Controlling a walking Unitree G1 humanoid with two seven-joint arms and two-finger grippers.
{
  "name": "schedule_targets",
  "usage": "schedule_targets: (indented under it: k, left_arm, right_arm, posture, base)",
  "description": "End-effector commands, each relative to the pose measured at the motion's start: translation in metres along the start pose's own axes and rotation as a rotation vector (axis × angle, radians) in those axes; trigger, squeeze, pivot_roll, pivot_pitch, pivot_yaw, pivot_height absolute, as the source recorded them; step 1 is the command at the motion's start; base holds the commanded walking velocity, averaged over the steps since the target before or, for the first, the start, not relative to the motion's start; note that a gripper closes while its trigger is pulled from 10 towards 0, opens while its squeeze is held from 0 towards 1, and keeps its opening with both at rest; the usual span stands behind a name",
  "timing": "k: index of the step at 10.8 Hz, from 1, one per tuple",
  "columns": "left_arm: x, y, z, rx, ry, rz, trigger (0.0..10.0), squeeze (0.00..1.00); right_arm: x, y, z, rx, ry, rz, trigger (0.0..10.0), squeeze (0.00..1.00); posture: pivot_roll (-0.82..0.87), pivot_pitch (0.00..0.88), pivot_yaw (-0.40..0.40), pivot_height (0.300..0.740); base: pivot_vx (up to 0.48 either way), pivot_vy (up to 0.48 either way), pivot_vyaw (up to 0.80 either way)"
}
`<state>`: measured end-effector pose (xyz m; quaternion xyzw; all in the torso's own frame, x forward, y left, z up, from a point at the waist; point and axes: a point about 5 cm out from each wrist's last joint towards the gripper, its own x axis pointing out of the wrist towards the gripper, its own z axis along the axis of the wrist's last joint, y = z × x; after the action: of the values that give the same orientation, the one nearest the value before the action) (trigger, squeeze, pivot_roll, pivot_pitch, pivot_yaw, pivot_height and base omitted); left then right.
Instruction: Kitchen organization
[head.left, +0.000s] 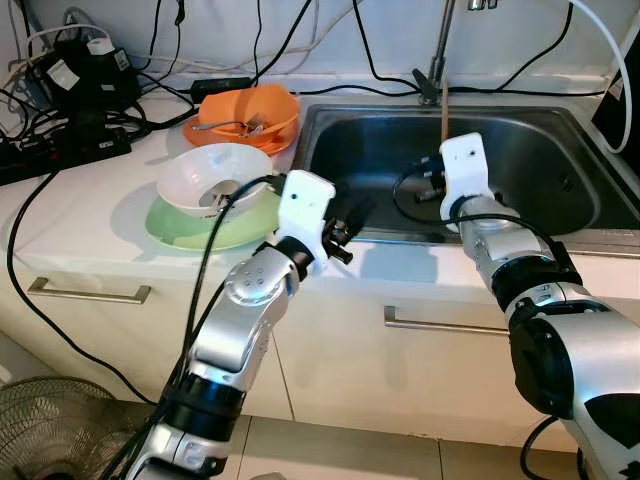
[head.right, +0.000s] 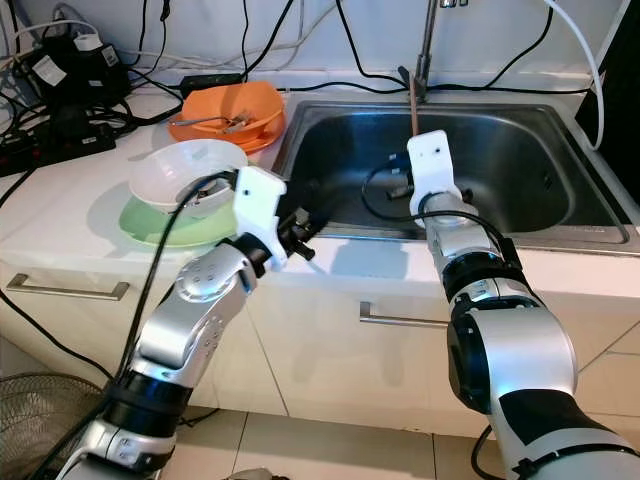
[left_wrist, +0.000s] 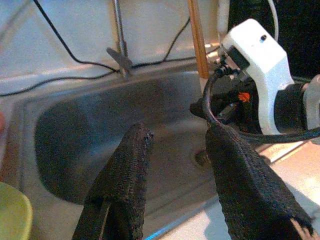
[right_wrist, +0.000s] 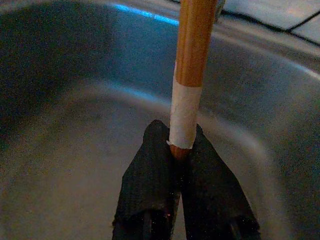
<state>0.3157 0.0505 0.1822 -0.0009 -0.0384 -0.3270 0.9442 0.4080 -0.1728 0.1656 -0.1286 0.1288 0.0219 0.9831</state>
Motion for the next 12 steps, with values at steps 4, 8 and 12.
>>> schedule_targets:
  k: [4, 8, 12]
  left_arm:
    - [0.002, -0.012, -0.017, -0.008, 0.128, -0.077, 10.0, 0.00]
    - [0.005, -0.013, -0.021, -0.021, 0.141, -0.070, 10.0, 0.00]
    - [0.005, -0.013, -0.021, -0.021, 0.141, -0.070, 10.0, 0.00]
  right_arm:
    - [0.001, 0.007, -0.002, 0.002, 0.039, 0.020, 10.0, 0.00]
    - [0.001, 0.009, -0.003, 0.007, 0.044, 0.024, 10.0, 0.00]
    - [0.001, 0.009, -0.003, 0.007, 0.044, 0.024, 10.0, 0.00]
  posture:
    - [0.13, 0.000, 0.056, 0.740]
    - [0.14, 0.000, 0.056, 0.740]
    - [0.14, 0.000, 0.056, 0.740]
  base:
    - [0.000, 0.000, 0.00]
    - [0.000, 0.000, 0.00]
    - [0.000, 0.000, 0.00]
